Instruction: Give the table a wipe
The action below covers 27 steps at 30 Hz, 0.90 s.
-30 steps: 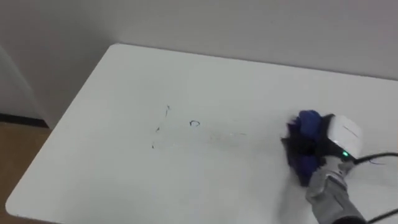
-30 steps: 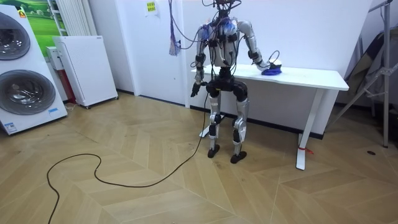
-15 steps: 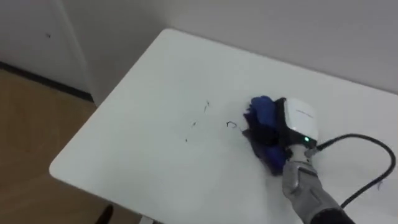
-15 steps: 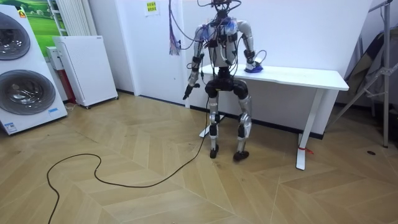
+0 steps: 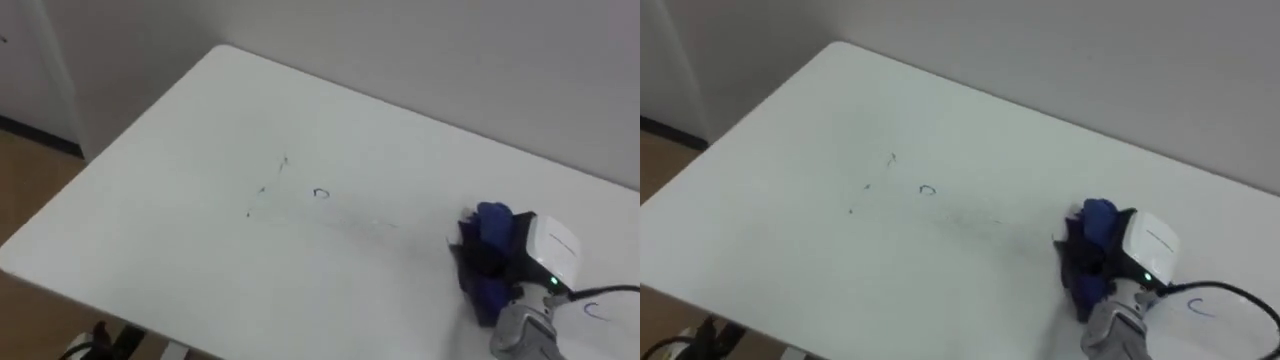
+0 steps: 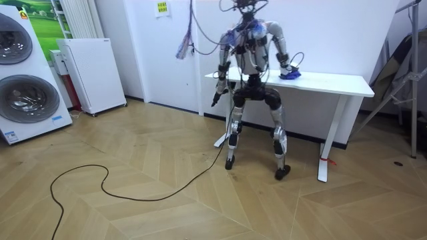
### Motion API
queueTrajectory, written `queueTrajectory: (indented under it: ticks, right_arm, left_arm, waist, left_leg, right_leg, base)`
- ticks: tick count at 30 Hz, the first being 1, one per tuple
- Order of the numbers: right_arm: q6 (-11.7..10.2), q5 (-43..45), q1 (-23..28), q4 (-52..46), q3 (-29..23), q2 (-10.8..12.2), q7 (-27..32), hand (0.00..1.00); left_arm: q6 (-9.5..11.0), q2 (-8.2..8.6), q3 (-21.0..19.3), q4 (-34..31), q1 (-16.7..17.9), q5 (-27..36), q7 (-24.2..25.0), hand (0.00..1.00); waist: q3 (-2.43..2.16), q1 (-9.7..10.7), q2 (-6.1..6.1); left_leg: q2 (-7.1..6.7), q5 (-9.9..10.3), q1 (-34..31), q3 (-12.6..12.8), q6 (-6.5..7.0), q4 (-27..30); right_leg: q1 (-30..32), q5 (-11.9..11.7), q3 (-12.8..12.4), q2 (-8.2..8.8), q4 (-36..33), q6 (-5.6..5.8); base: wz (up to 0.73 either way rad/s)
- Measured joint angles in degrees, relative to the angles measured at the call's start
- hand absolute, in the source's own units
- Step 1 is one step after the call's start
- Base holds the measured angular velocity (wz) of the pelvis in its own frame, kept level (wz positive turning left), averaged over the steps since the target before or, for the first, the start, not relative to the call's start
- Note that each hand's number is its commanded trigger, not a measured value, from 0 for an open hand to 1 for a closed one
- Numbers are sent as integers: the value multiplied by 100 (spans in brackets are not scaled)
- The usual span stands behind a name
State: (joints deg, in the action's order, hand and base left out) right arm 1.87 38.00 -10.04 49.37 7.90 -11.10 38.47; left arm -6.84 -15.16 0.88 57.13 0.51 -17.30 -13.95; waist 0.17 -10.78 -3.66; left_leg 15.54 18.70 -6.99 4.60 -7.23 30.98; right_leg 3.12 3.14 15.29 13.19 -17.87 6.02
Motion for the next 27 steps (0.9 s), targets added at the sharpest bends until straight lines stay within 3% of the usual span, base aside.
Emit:
queueTrajectory:
  ticks: [1,2,3,4,5,6,8,10,11,12,13,14,16,17,19,20,22,25,26,27]
  right_arm:
    - [-17,129,25,-93,-34,-34,32,100]
    - [-62,154,25,-103,-43,-83,72,100]
    - [-173,276,90,-105,-188,-151,149,100]
    - [-219,361,297,-109,-489,-204,252,100]
    - [-219,349,414,-111,-631,-247,285,100]
    - [-218,258,606,-116,-783,-339,298,100]
    - [-218,144,790,-166,-891,-521,284,100]
    - [-215,-47,906,-412,-912,-628,135,100]
    - [-197,-57,876,-473,-913,-629,93,100]
    - [-137,-29,788,-559,-908,-534,24,100]
    - [-41,53,609,-633,-895,-454,-90,100]
    - [49,67,510,-697,-822,-409,-178,100]
    - [383,285,162,-1244,-52,-283,-641,100]
    - [402,354,60,-1354,181,-213,-751,100]
    - [406,484,-373,-1409,902,54,-1104,100]
    - [405,493,-447,-1408,998,145,-1199,100]
    - [324,566,-567,-1344,1189,395,-1414,100]
    - [111,539,-445,-1172,1086,378,-1249,100]
    - [64,546,-348,-1153,1046,371,-1168,100]
    - [-110,516,-162,-1035,954,357,-922,100]
  left_arm:
    - [14,48,-19,-50,93,97,-12,0]
    - [13,89,-16,-50,136,115,-11,0]
    - [14,141,-25,-61,225,138,-9,0]
    - [20,181,-46,-66,283,112,-7,0]
    - [47,200,-61,-72,341,70,-8,0]
    - [102,197,-66,-72,496,-1,-8,0]
    - [91,182,-75,-46,698,-49,-8,0]
    - [84,239,-74,10,956,-53,-4,0]
    - [62,274,-67,18,1012,-49,-1,0]
    - [22,329,-72,34,1092,-40,2,0]
    - [-21,388,-72,36,1119,-25,5,0]
    - [-30,418,-71,39,1123,-26,21,0]
    - [-24,448,-71,47,1087,-5,100,0]
    - [-25,443,-73,46,1065,41,100,0]
    - [-39,440,-39,17,843,94,130,0]
    - [-45,440,-25,17,755,89,152,0]
    - [-83,448,-19,-59,535,91,228,0]
    - [-153,456,-30,-205,610,89,216,0]
    - [-159,453,-63,-209,643,78,215,0]
    - [-169,420,-80,-200,719,75,206,0]
  waist:
    - [-39,97,4]
    - [-39,125,91]
    - [-70,315,146]
    - [-63,544,163]
    - [-86,587,133]
    - [-112,608,151]
    - [-76,655,226]
    - [-31,503,373]
    - [-9,436,415]
    - [-14,272,544]
    - [27,112,623]
    - [30,15,641]
    - [11,-247,669]
    - [12,-247,696]
    - [83,-201,603]
    - [101,-199,575]
    - [87,-262,459]
    - [64,-231,381]
    - [79,-212,408]
    - [58,-138,383]
  left_leg:
    - [69,-134,-11,-26,-200,-179]
    - [178,-213,-11,-92,-314,-277]
    - [323,-453,0,-169,-394,-454]
    - [329,-703,-45,-68,-252,-526]
    - [278,-741,-45,58,-192,-454]
    - [115,-699,-17,285,-115,-210]
    - [-204,-548,42,338,140,6]
    - [-707,-301,217,307,412,25]
    - [-794,-245,287,342,492,-31]
    - [-846,-200,424,368,541,-191]
    - [-838,-202,556,332,536,-349]
    - [-839,-208,573,333,521,-428]
    - [-850,-298,562,308,354,-774]
    - [-853,-323,551,291,318,-836]
    - [-919,-471,521,221,306,-1032]
    - [-933,-491,517,199,305,-1064]
    - [-969,-510,451,71,305,-1092]
    - [-1064,-532,519,14,355,-1163]
    - [-1075,-530,554,14,359,-1165]
    - [-1108,-529,603,12,361,-1168]
  right_leg:
    - [-10,239,440,-50,-134,166]
    - [5,373,588,-129,-277,107]
    - [11,651,829,-248,-447,-35]
    - [-21,912,936,-283,-572,-97]
    - [-43,992,877,-319,-595,-140]
    - [-131,1074,758,-418,-541,-224]
    - [-363,1099,680,-593,-364,-344]
    - [-490,1148,204,-778,-288,-486]
    - [-481,1147,102,-837,-291,-516]
    - [-411,1149,-129,-952,-311,-572]
    - [-335,1124,-330,-1037,-336,-615]
    - [-230,1122,-446,-1073,-390,-626]
    - [152,1034,-783,-1170,-509,-709]
    - [215,994,-832,-1196,-512,-744]
    - [398,940,-852,-1211,-522,-794]
    - [399,942,-855,-1212,-513,-788]
    - [371,941,-769,-1192,-438,-768]
    - [218,900,-664,-1094,-309,-689]
    - [156,876,-645,-1083,-259,-671]
    - [33,859,-557,-1032,-157,-640]
  base:
    - [22]
    - [48]
    - [97]
    - [114]
    - [100]
    - [54]
    - [32]
    - [-20]
    - [-67]
    - [-94]
    - [-102]
    - [-116]
    - [-112]
    - [-65]
    - [-1]
    - [32]
    - [33]
    - [23]
    - [13]
    - [29]
